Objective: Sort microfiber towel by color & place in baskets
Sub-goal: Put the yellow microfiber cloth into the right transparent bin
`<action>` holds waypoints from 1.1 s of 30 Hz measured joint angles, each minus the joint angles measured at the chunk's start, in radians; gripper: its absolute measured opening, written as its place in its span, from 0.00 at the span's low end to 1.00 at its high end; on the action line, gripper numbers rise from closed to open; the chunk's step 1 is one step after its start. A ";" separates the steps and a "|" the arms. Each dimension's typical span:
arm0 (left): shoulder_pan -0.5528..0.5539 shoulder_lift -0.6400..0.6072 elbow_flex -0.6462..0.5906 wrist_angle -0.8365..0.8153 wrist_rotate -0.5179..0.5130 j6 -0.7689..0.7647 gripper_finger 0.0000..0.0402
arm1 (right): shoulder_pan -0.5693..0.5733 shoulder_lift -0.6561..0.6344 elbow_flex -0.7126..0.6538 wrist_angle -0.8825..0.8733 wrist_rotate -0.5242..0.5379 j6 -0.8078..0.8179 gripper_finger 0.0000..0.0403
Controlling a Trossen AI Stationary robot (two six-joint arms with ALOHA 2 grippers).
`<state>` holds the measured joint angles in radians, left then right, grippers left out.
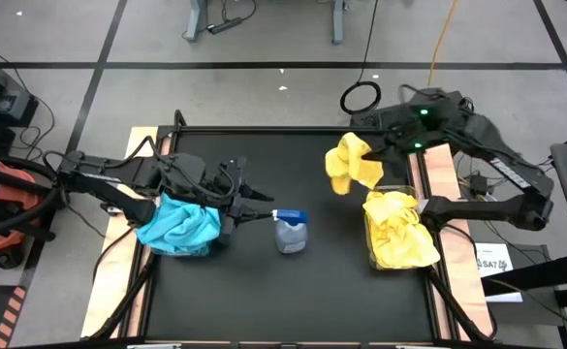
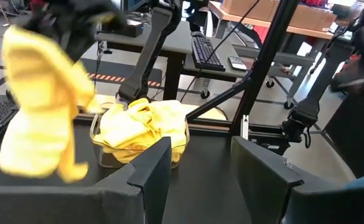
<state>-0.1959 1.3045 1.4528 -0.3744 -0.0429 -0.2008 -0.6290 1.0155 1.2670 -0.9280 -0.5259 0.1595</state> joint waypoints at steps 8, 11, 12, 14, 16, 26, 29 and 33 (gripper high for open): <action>0.000 0.000 0.000 0.000 0.000 0.000 0.44 | 0.040 -0.052 0.223 -0.252 -0.137 -0.062 0.00; 0.000 0.000 0.000 0.000 -0.002 0.002 0.44 | 0.056 -0.066 0.274 -0.374 -0.182 -0.091 0.00; 0.000 0.000 0.000 0.000 -0.008 0.004 0.44 | 0.063 -0.070 0.287 -0.410 -0.193 -0.097 0.00; 0.000 0.000 0.000 0.000 -0.018 0.005 0.44 | 0.075 -0.079 0.305 -0.469 -0.217 -0.109 0.00; 0.000 0.000 0.000 0.000 -0.023 0.005 0.44 | 0.087 -0.092 0.326 -0.527 -0.243 -0.119 0.00; 0.000 0.000 0.000 0.001 -0.048 0.004 0.44 | 0.125 -0.177 0.368 -0.642 -0.250 -0.007 0.00; 0.000 0.000 0.000 0.004 -0.066 0.005 0.44 | 0.135 -0.194 0.352 -0.644 -0.199 0.031 0.00; 0.000 0.000 0.000 0.010 -0.071 0.004 0.44 | 0.142 -0.205 0.311 -0.642 -0.149 0.039 0.00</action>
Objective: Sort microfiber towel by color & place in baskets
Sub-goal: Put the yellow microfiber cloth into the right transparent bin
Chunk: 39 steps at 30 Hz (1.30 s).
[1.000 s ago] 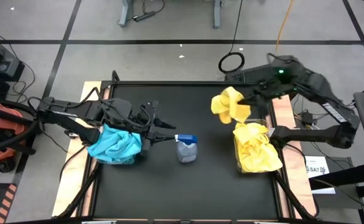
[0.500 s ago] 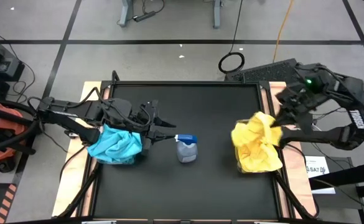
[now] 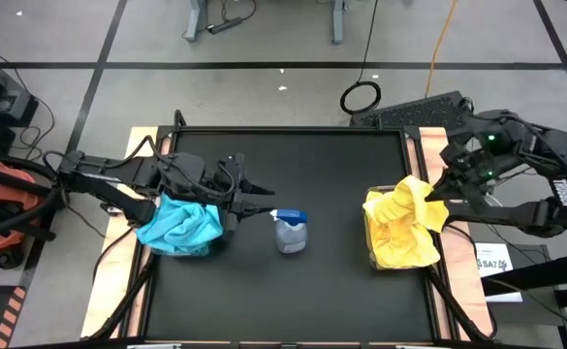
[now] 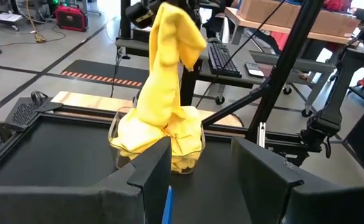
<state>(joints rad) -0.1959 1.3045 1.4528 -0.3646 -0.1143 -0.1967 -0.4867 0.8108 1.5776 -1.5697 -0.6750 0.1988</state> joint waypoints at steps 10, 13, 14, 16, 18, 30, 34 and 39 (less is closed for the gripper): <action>0.000 0.000 0.000 -0.004 0.000 0.000 0.44 | 0.001 -0.046 -0.261 -0.003 0.171 -0.200 0.00; 0.000 0.000 0.000 -0.011 0.000 0.000 0.44 | 0.000 -0.061 -0.365 0.000 0.235 -0.267 0.00; 0.000 0.000 0.000 -0.014 0.000 0.000 0.44 | 0.000 -0.065 -0.402 -0.001 0.258 -0.281 0.00; 0.000 0.000 0.000 -0.015 0.000 0.000 0.44 | 0.000 -0.073 -0.471 0.000 0.302 -0.294 0.00; 0.000 0.001 0.000 -0.015 0.000 -0.001 0.44 | 0.000 -0.076 -0.541 -0.001 0.310 -0.297 0.00; 0.000 0.001 0.000 -0.015 0.000 0.001 0.44 | 0.000 -0.051 -0.733 0.086 0.378 -0.248 0.00; 0.010 0.001 0.000 -0.015 0.000 0.000 0.44 | 0.003 -0.035 -0.732 0.146 0.369 -0.167 0.00; 0.021 0.001 0.000 -0.015 0.000 0.000 0.44 | 0.034 0.002 -0.732 0.265 0.362 -0.096 0.00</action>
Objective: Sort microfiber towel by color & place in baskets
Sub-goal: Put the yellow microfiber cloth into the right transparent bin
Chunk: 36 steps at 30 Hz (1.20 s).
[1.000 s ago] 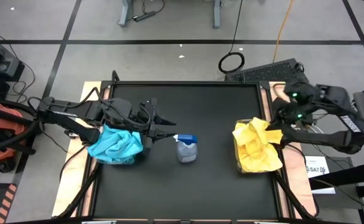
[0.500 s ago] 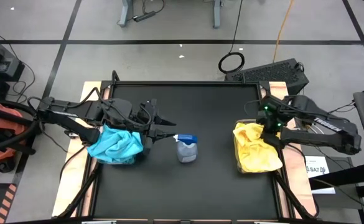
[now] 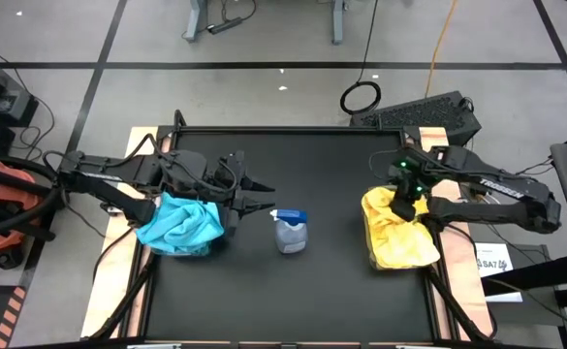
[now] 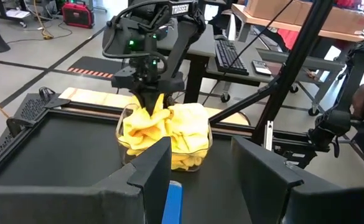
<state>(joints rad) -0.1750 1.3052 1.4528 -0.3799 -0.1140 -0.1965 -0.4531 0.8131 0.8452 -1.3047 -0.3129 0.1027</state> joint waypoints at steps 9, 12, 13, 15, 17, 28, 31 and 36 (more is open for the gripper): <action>-0.001 0.000 0.000 -0.007 0.000 0.001 0.44 | 0.046 0.121 -0.088 0.084 0.027 -0.014 0.00; -0.001 0.000 0.000 -0.016 0.000 0.001 0.44 | 0.051 0.157 -0.148 0.109 0.028 -0.005 0.00; -0.001 0.000 0.000 -0.023 0.000 0.001 0.44 | 0.052 0.166 -0.165 0.122 0.027 0.011 0.01; -0.001 0.000 0.000 -0.030 0.000 0.002 0.44 | 0.052 0.190 -0.182 0.139 0.028 0.046 0.02; -0.001 0.000 0.000 -0.030 0.000 0.002 0.44 | 0.052 0.212 -0.183 0.151 0.038 0.070 0.03; 0.005 0.000 0.000 -0.029 0.000 0.022 0.44 | 0.052 0.353 -0.183 0.210 0.079 0.152 0.03; 0.005 0.000 0.000 -0.029 0.000 0.022 0.44 | 0.052 0.390 -0.181 0.215 0.085 0.159 0.03; 0.005 0.000 0.000 -0.029 0.000 0.022 0.44 | 0.052 0.425 -0.180 0.215 0.088 0.164 0.03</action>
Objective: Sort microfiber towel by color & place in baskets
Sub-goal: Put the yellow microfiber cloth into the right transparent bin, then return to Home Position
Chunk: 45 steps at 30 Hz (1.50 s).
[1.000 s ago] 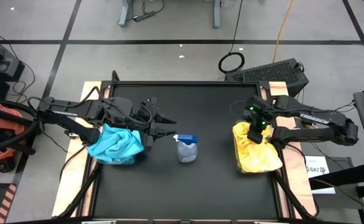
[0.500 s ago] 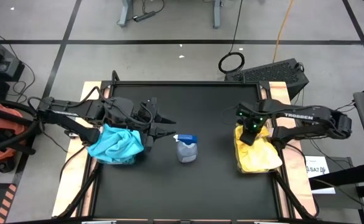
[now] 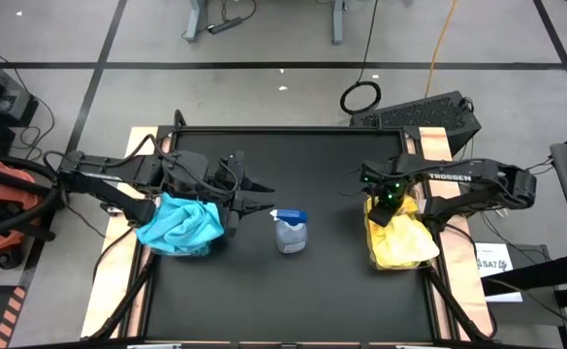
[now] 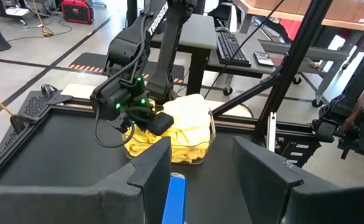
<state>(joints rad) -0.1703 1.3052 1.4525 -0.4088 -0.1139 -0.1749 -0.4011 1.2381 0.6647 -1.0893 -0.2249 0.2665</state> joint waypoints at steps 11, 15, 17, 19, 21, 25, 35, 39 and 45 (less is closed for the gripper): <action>0.000 0.000 0.000 0.000 0.000 0.000 0.44 | 0.000 -0.053 0.056 -0.060 -0.014 -0.017 0.22; 0.000 0.000 0.000 -0.001 0.000 0.000 0.44 | 0.000 -0.097 0.103 -0.144 -0.014 -0.002 0.33; 0.000 0.000 0.000 -0.001 0.000 0.000 0.44 | 0.000 -0.125 0.132 -0.181 -0.015 0.000 0.38; 0.000 0.000 0.000 -0.001 0.000 0.000 0.44 | 0.000 -0.156 0.163 -0.216 -0.018 0.007 0.42; 0.000 0.000 0.000 -0.001 0.000 0.000 0.44 | 0.000 -0.188 0.200 -0.244 -0.018 0.013 0.44; 0.000 0.000 0.000 -0.001 0.000 0.000 0.44 | 0.000 -0.243 0.282 -0.296 -0.017 0.030 0.47; 0.000 0.000 0.000 -0.001 0.000 0.007 0.44 | 0.000 -0.326 0.547 -0.344 -0.017 0.030 0.47; 0.000 0.000 0.000 -0.001 0.000 0.008 0.44 | 0.000 -0.345 0.662 -0.316 -0.017 0.003 0.47; 0.001 0.000 0.000 -0.001 0.000 0.017 0.44 | 0.000 -0.378 0.789 -0.204 -0.019 -0.026 0.47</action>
<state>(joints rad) -0.1696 1.3052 1.4525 -0.4099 -0.1139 -0.1576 -0.4011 0.8603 1.4541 -1.2930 -0.2443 0.2407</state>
